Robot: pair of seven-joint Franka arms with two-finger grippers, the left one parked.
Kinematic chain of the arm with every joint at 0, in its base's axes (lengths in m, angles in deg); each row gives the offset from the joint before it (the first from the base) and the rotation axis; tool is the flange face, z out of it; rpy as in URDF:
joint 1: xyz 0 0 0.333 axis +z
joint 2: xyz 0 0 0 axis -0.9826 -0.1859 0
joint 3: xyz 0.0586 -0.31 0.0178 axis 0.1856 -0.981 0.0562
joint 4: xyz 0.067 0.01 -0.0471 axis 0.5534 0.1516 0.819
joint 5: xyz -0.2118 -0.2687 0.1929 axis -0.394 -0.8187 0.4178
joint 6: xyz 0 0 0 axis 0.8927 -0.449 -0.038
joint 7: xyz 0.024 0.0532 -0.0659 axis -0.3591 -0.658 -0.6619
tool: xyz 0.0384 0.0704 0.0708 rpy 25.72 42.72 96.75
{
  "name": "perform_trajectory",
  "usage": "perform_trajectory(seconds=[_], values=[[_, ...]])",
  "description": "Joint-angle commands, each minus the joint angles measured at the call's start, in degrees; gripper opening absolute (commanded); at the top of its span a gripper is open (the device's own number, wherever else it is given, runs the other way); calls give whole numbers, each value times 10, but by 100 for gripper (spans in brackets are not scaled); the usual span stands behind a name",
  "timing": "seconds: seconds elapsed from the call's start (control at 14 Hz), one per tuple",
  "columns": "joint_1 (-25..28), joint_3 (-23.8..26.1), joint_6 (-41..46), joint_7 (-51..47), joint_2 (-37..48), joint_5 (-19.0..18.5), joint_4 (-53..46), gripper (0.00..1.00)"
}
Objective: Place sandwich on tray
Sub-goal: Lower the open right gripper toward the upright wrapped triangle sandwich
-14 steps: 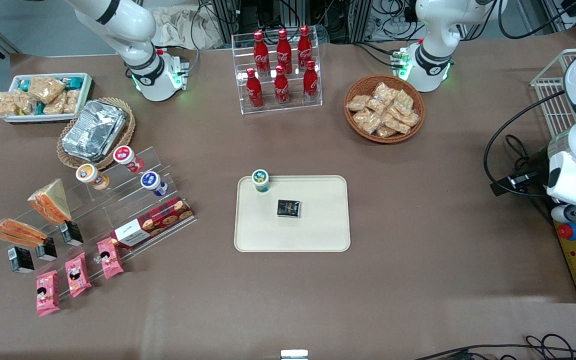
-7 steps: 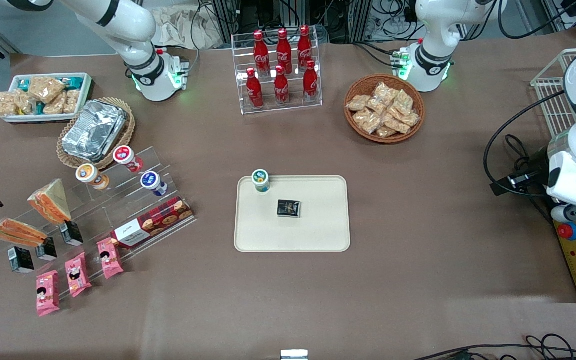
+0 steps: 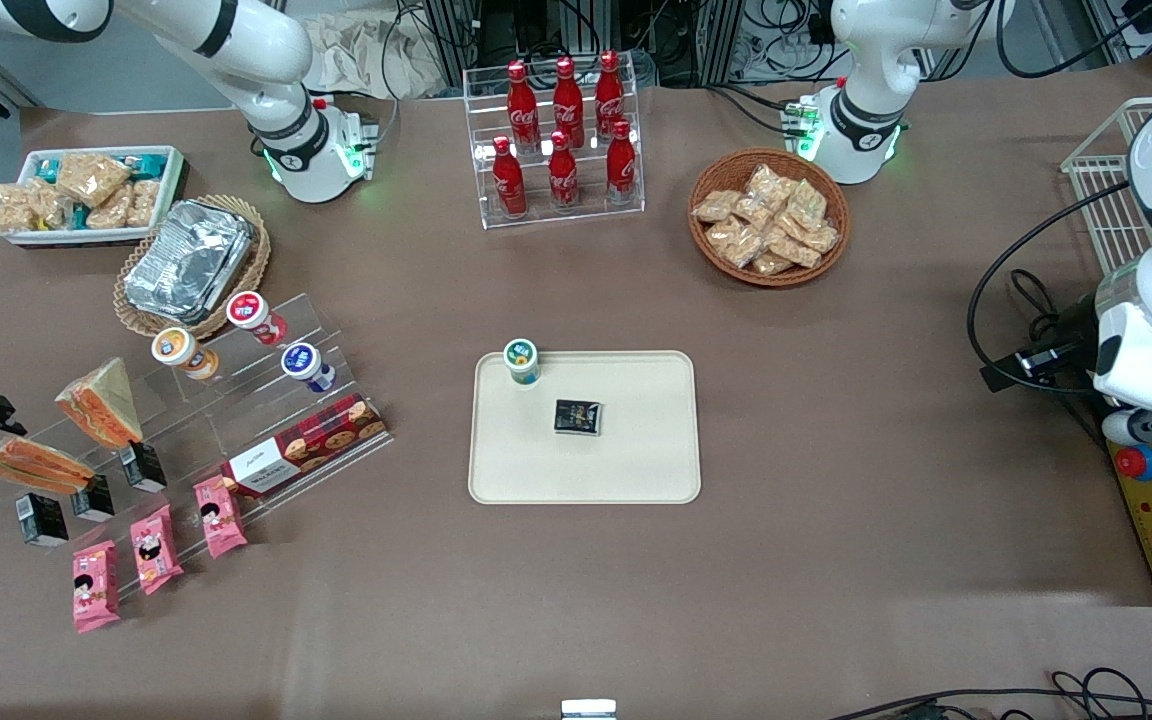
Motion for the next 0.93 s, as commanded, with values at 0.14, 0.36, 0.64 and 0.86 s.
perform_trajectory(seconds=[0.14, 0.36, 0.64, 0.86], values=[[0, 2, -18, 26, -16, -10, -8, 98], [-1, 2, -19, 29, -18, -12, -6, 98], [-4, 2, -18, 30, -29, -11, -4, 98], [-6, 2, -17, 30, -33, -10, -2, 90]])
